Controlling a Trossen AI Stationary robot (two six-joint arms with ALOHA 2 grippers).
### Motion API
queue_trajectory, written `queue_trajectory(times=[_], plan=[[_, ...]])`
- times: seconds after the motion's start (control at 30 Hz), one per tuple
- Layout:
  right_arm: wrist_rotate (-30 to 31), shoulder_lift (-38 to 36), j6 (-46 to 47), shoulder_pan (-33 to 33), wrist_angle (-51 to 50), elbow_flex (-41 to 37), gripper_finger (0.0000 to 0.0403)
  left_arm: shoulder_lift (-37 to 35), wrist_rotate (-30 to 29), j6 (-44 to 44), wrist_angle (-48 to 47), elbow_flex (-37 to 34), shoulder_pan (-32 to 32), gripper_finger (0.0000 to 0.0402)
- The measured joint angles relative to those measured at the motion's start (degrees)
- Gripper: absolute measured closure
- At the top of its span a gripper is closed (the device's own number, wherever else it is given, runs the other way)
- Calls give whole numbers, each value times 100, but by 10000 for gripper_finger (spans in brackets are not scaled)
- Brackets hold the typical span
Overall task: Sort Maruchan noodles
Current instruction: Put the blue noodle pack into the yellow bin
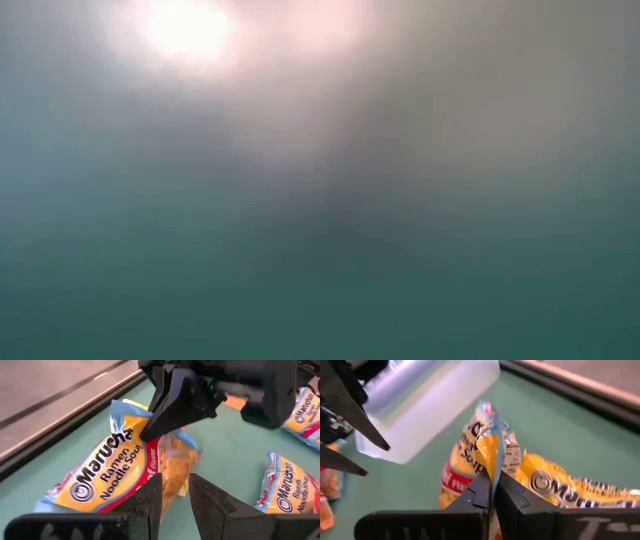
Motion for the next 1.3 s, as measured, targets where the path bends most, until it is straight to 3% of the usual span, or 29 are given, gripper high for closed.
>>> queue_trajectory(times=[0.2, 0.33, 0.57, 1.0, 1.3], plan=[[-4, -162, -109, -10, -280, 0, 395, -98, -306, 17, -272, -6, -38, 322], [-3, -162, -175, 12, -487, 0, 395, 362, -757, -169, -97, -15, -175, 322], [-97, -162, -244, 20, -746, 0, 395, 1284, -866, -267, 326, 61, -314, 322], [-98, -162, -332, 18, -816, 0, 393, 1318, -1390, 218, -478, 280, -326, 322], [-137, -162, -220, 16, -839, 0, 328, 1879, -1400, 179, -90, 365, -340, 322]])
